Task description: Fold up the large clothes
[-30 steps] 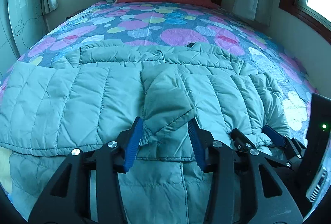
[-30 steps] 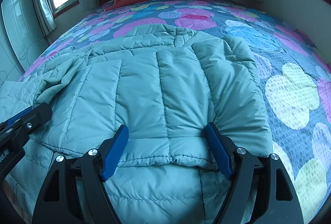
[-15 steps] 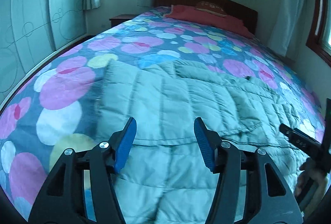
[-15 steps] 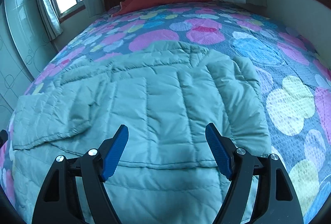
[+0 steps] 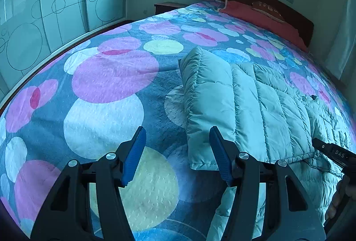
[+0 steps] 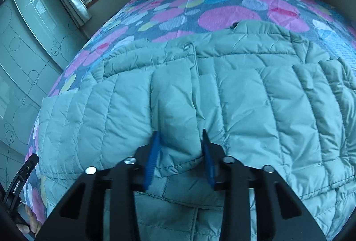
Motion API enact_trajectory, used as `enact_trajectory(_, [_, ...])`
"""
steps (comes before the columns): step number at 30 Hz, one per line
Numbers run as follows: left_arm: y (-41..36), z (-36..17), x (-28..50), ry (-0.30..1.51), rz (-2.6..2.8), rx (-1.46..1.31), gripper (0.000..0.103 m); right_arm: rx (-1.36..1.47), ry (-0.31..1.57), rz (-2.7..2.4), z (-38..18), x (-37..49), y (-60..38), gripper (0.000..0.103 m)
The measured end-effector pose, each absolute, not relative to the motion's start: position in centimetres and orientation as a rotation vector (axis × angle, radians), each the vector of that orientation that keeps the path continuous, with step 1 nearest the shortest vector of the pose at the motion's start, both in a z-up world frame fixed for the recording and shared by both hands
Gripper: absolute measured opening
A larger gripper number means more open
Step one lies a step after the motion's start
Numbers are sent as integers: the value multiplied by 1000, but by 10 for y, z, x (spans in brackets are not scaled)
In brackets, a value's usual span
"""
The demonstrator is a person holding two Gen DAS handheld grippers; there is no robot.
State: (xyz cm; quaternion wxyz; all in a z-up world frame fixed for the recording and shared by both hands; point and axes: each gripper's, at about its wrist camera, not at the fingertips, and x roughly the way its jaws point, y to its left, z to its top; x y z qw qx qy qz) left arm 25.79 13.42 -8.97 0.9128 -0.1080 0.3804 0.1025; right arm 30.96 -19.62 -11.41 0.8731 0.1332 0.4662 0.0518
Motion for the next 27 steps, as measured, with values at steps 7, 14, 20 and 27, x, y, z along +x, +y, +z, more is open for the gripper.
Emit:
enact_trajectory(7, [133,-78,257,749,209,-225,67,254,852,62,-82,300,-210,13])
enact_trajectory(14, [111,-74,274,753,167,-204,67,287,829,-104,-82,298,-281,13])
enact_trajectory(20, [83,-80,290,769,144,-121,67,284,884,-158,-106,300,-317,14])
enact_trajectory(27, [69,-83,314,797,123,-91,67,277,834,-235,-95,295,-324,51])
